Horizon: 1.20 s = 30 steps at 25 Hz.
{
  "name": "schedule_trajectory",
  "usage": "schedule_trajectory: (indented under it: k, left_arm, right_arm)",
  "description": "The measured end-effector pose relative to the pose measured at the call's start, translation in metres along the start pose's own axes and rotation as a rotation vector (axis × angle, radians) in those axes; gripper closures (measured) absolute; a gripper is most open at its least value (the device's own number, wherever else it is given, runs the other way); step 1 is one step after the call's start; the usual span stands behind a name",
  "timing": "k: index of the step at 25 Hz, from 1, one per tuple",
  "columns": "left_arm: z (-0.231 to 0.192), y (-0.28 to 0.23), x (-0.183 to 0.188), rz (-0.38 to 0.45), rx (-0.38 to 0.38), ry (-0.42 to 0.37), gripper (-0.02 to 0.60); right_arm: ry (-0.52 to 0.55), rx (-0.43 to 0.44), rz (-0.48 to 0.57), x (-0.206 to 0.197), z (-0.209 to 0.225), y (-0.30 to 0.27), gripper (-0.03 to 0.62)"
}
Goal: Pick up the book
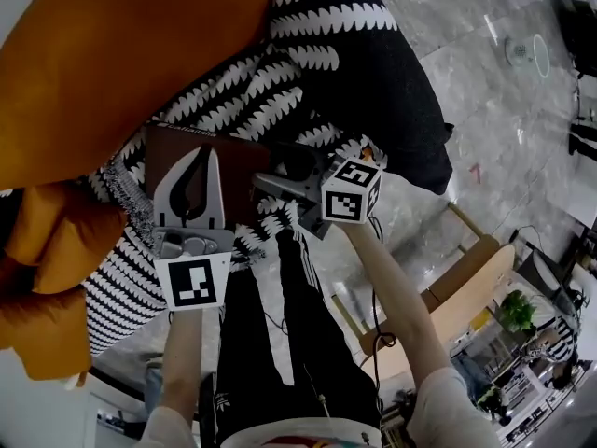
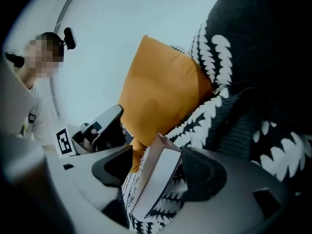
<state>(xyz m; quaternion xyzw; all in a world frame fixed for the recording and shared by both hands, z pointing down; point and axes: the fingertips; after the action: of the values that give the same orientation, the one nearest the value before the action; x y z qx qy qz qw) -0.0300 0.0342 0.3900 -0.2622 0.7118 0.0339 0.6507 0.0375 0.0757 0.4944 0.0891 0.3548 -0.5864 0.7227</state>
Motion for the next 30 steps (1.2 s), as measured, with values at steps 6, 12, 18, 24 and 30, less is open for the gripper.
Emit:
schedule_trajectory:
  k: [6,12,18,24,30]
  left_arm:
    - [-0.01,0.007,0.005,0.008,0.033,0.003,0.574]
    - [-0.018,0.008,0.0,0.019,0.081,0.023,0.574]
    - [-0.049,0.033,-0.01,0.028,0.145,0.052,0.574]
    - [-0.083,0.064,-0.011,0.013,0.196,0.067,0.574]
    - [-0.114,0.082,-0.008,0.033,0.243,0.073,0.574]
  right_arm:
    - [-0.077,0.098,0.0,0.005,-0.041,-0.029,0.266]
    - [-0.165,0.068,-0.02,-0.004,-0.029,-0.044,0.266]
    - [-0.211,0.067,-0.02,-0.001,-0.029,-0.059,0.27]
    - [-0.27,0.181,-0.08,0.001,-0.063,-0.087,0.301]
    - [-0.096,0.209,-0.178,-0.019,-0.118,-0.154,0.341]
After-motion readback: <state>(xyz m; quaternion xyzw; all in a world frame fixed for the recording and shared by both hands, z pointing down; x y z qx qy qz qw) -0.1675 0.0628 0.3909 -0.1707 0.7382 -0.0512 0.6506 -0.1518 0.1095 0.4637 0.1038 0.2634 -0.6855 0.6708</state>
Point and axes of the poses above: the fingertips, and each gripper's own axes: y backward along the fingers, z to its right, x out of its top, and after that the axes turned 9 degrees about y, right-handed
